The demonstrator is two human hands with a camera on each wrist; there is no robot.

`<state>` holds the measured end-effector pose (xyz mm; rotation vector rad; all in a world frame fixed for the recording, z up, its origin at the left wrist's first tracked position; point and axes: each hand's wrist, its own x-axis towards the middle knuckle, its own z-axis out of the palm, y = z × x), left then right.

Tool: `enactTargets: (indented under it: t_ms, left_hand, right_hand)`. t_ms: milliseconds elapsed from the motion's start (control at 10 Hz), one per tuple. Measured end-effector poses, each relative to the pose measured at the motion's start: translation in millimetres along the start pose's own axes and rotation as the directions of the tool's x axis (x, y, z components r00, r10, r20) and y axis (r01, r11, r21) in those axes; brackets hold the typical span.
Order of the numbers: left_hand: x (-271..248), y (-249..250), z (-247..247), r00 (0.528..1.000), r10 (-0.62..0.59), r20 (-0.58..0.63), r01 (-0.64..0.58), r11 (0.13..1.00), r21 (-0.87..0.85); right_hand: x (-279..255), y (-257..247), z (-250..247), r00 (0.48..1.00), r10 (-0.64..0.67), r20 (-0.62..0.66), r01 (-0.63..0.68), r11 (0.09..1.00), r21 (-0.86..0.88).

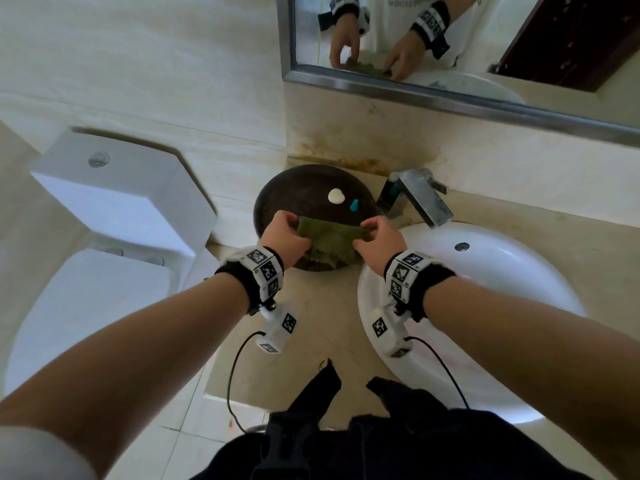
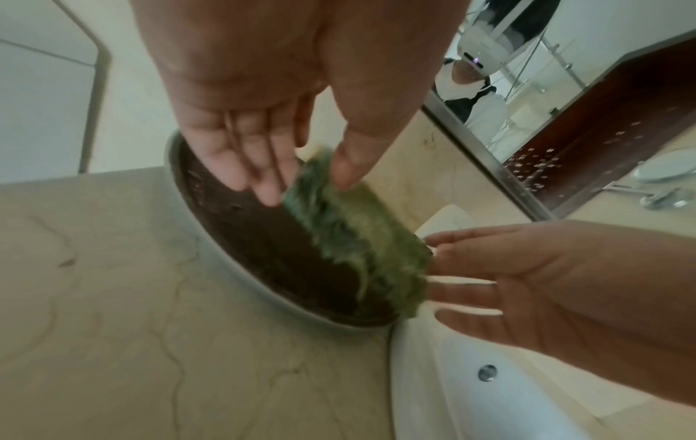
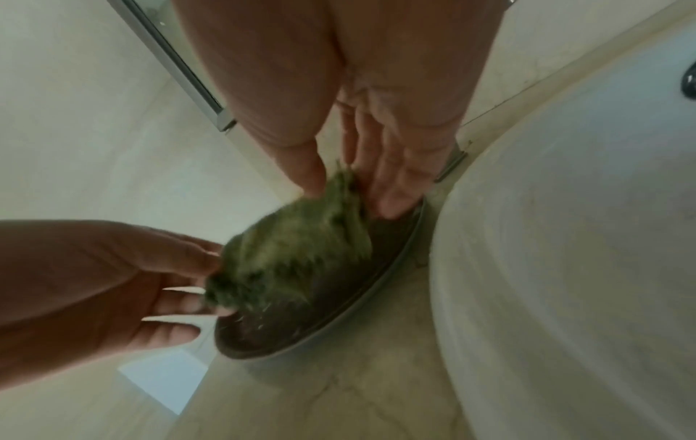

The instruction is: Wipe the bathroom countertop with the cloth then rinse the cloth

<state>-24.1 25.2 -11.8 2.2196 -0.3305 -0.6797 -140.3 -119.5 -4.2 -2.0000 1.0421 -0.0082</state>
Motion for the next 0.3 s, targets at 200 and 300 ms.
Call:
enactTargets:
  t_ms: [200, 300]
  left_hand:
    - [22.9, -12.6, -3.2, 0.997, -0.069, 0.023, 0.060, 0.959, 0.278]
    - [26.1, -16.5, 0.2, 1.000, 0.000, 0.021, -0.007, 0.933, 0.361]
  right_hand:
    - [12.7, 9.5, -13.0, 0.998, 0.048, 0.039, -0.041, 0.986, -0.162]
    - [10.1, 15.3, -23.4, 1.000, 0.014, 0.005, -0.012, 0.978, -0.208]
